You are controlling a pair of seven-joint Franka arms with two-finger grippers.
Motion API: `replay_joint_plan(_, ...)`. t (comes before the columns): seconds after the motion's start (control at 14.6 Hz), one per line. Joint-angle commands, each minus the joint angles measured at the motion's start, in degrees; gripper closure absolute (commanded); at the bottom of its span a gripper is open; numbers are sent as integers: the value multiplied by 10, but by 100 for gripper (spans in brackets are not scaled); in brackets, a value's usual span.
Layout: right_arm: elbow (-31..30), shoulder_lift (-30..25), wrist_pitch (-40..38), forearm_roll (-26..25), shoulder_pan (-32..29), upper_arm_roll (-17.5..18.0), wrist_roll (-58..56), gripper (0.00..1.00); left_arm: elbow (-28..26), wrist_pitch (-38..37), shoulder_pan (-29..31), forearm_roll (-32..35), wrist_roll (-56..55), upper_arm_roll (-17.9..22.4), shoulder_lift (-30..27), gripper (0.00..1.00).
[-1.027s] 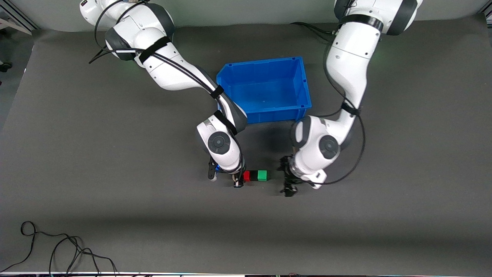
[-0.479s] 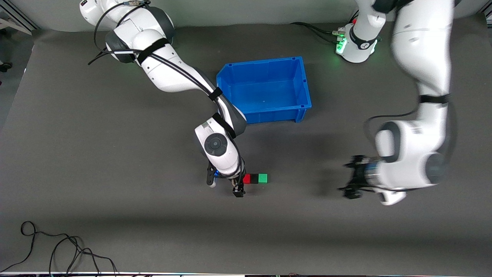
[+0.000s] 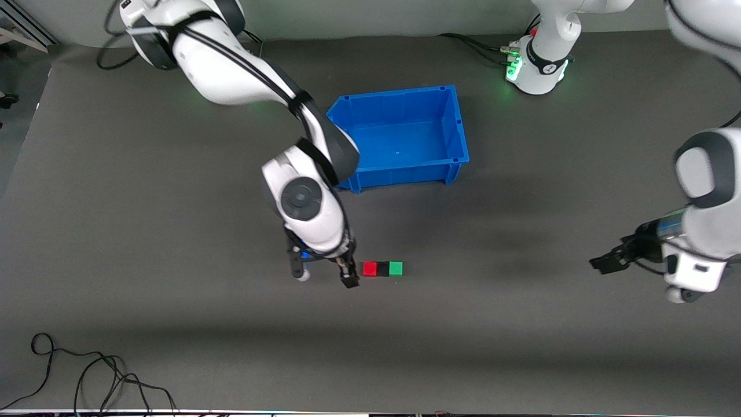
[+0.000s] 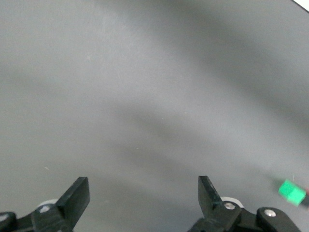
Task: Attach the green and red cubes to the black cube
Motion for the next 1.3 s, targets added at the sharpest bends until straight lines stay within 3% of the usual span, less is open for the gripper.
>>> replay_joint_plan(0.0, -24, -85, -116, 8, -36, 3, -130, 1, 2, -76, 10, 12, 72, 0, -60, 0)
replay_joint_plan(0.27, -25, -172, -276, 22, -102, -1, -342, 1, -7, -130, 2, 63, 120, -5, -130, 0)
replay_joint_plan(0.48, -32, -218, -346, 20, -155, -2, -500, 0, -8, -146, -3, 65, 140, -5, -159, 0)
replay_joint_plan(0.68, -66, -272, -366, 16, -205, -3, -657, 0, -8, -148, -15, 75, 140, -11, -166, 0)
replay_joint_plan(0.82, -91, -296, -370, 13, -230, -14, -775, 0, -8, -148, 21, 79, 140, -59, -168, 0)
replay_joint_plan(0.96, -103, -301, -364, 13, -229, -43, -862, 0, -8, -147, 85, 80, 140, -132, -168, 0)
replay_joint_plan(1.23, -128, -313, -332, -5, -229, -51, -920, 1, -31, -143, 98, 102, 168, -141, -182, 0)
